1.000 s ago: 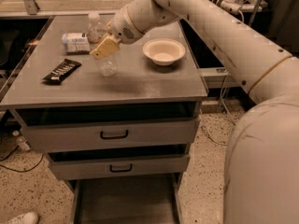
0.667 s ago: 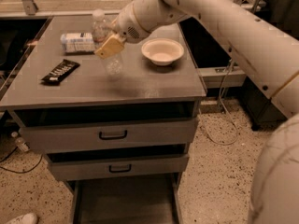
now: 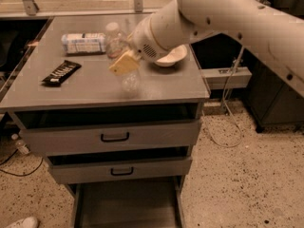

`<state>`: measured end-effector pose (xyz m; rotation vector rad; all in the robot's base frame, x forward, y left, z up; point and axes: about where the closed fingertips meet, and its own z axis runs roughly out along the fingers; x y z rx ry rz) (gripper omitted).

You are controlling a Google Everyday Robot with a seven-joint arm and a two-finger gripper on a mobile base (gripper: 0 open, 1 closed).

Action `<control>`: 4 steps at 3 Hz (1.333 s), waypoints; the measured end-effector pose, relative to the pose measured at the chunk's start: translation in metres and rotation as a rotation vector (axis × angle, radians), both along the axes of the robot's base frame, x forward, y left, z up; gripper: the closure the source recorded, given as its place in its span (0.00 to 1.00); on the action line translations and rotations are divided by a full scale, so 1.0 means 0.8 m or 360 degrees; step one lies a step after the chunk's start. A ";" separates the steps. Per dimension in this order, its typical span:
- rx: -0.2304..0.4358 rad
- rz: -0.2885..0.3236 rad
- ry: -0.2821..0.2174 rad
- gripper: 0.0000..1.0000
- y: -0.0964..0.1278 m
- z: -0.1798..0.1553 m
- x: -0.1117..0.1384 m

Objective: Place water bottle into bottom drawer

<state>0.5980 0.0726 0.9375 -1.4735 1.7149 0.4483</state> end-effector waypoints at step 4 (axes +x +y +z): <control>-0.0011 -0.0260 0.0112 1.00 -0.061 -0.022 -0.126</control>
Offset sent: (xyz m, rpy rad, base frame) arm -0.0348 -0.0161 -0.0026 0.0001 0.0071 -0.0261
